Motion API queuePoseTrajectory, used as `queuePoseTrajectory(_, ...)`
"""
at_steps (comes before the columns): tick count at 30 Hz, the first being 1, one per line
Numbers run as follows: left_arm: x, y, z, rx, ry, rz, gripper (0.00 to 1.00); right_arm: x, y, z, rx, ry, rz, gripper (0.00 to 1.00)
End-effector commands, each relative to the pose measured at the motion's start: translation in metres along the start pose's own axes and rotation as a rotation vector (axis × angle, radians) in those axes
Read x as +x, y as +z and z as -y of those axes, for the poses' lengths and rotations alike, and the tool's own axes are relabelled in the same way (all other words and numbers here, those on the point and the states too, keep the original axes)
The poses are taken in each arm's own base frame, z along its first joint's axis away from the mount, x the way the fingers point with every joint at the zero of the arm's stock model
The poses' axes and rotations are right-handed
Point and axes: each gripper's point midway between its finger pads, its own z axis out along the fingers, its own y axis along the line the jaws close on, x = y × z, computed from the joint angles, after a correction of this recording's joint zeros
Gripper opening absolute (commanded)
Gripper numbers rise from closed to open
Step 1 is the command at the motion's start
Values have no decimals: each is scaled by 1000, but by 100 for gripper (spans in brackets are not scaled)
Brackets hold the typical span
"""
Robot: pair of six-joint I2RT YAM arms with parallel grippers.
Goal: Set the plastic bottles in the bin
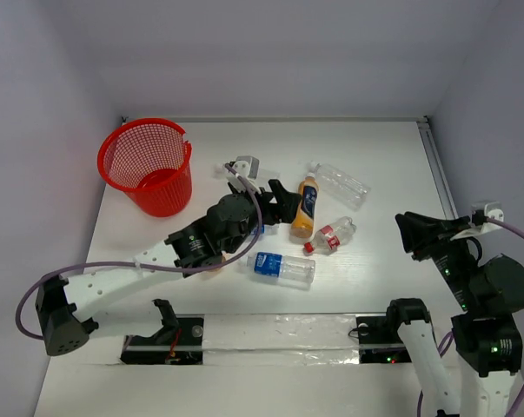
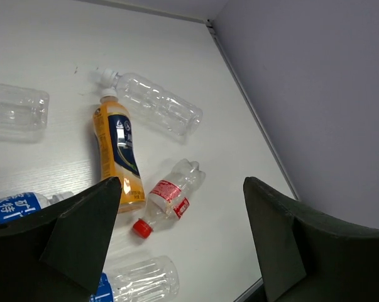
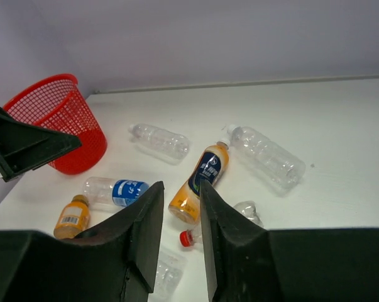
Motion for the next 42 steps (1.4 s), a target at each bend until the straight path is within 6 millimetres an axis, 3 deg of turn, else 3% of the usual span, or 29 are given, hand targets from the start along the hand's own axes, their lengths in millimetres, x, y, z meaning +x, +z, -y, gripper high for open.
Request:
queuePoseTrajectory(1, -28, 6, 4, -1, -74, 82, 77, -2, 3, -3, -24, -12, 3, 36)
queuePoseTrajectory(3, -32, 11, -6, -29, -78, 77, 75, -1, 5, -3, -29, -12, 4, 36)
queuePoseTrajectory(5, -37, 17, -12, -42, -97, 79, 68, 1, 8, -3, -34, -8, -6, 30)
queuePoseTrajectory(6, -40, 20, -15, -47, -106, 84, 65, 1, 9, -4, -38, -6, -14, 24)
queuePoseTrajectory(7, -46, 29, -32, -82, -120, 97, 61, 3, 12, -3, -38, -2, -28, 11)
queuePoseTrajectory(8, -45, 35, -34, -63, -151, 74, 49, 3, 13, -5, -48, 1, -36, 5)
queuePoseTrajectory(9, -47, 40, -42, -65, -174, 66, 43, 5, 15, -5, -51, 6, -46, 2)
queuePoseTrajectory(10, -42, 50, -54, -87, -190, 45, 37, 6, 18, -4, -49, 9, -54, 0)
queuePoseTrajectory(11, -49, 57, -72, -117, -214, 47, 25, 9, 22, -1, -40, 16, -74, 0)
queuePoseTrajectory(13, -42, 70, -96, -176, -240, 23, 17, 12, 27, 2, -31, 24, -93, 0)
queuePoseTrajectory(14, -46, 75, -103, -194, -247, 25, 7, 15, 32, 5, -24, 30, -111, 0)
queuePoseTrajectory(18, -52, 87, -165, -413, -322, 40, 0, 16, 45, 1, -49, 99, -123, 0)
queuePoseTrajectory(20, -53, 90, -180, -443, -343, 44, 0, 13, 49, -2, -66, 109, -112, 0)
queuePoseTrajectory(22, -54, 95, -189, -445, -364, 31, 22, 15, 55, -5, -92, 139, -109, 0)
queuePoseTrajectory(23, -50, 100, -203, -475, -371, 23, 30, 20, 61, -2, -93, 145, -119, 0)
queuePoseTrajectory(24, -52, 105, -203, -474, -368, 21, 48, 25, 65, -3, -104, 152, -137, 0)
queuePoseTrajectory(26, -41, 114, -221, -531, -364, -11, 62, 33, 72, 2, -95, 154, -157, 0)
queuePoseTrajectory(27, -46, 119, -225, -540, -360, -3, 69, 36, 76, 5, -89, 157, -170, 0)
queuePoseTrajectory(29, -29, 126, -243, -611, -353, -42, 73, 36, 80, 5, -95, 150, -163, 0)
queuePoseTrajectory(30, -34, 129, -250, -632, -352, -26, 77, 40, 82, 7, -89, 155, -168, 0)
queuePoseTrajectory(32, -19, 134, -264, -689, -348, -54, 79, 39, 85, 7, -95, 153, -163, 0)
queuePoseTrajectory(38, 6, 140, -286, -768, -378, -84, 80, 57, 97, 11, -103, 145, -203, 0)
queuePoseTrajectory(42, 11, 143, -294, -795, -366, -82, 82, 67, 104, 11, -114, 148, -223, 0)
